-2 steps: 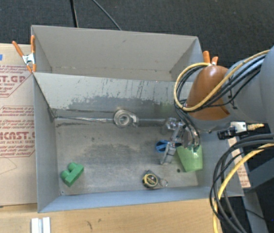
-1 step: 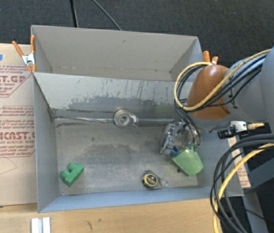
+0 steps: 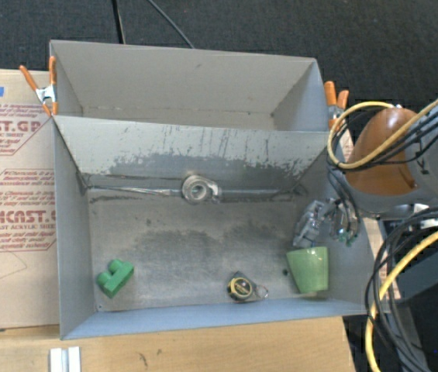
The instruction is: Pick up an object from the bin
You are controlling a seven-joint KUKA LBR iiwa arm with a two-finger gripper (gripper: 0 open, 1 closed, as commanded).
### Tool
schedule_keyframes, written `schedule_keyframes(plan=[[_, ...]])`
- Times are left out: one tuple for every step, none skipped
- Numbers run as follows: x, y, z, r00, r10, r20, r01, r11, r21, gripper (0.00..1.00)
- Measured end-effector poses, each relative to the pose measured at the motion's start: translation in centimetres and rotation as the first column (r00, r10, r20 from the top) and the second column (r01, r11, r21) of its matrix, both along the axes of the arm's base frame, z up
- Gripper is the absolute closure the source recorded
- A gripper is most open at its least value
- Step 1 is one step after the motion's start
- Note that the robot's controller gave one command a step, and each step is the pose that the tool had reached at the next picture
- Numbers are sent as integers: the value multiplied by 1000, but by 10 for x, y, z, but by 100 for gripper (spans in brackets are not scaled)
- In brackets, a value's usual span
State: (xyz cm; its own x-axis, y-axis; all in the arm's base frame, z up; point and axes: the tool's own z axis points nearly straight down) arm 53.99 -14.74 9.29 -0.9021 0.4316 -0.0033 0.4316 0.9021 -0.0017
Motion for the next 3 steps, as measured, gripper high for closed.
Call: schedule_keyframes(plan=[[0,2,-1,1000,3,-1,-3,1000,1,0],[-54,2,-21,847,532,9,-532,847,-4,0],[-57,2,-23,847,531,-1,-531,847,3,100]])
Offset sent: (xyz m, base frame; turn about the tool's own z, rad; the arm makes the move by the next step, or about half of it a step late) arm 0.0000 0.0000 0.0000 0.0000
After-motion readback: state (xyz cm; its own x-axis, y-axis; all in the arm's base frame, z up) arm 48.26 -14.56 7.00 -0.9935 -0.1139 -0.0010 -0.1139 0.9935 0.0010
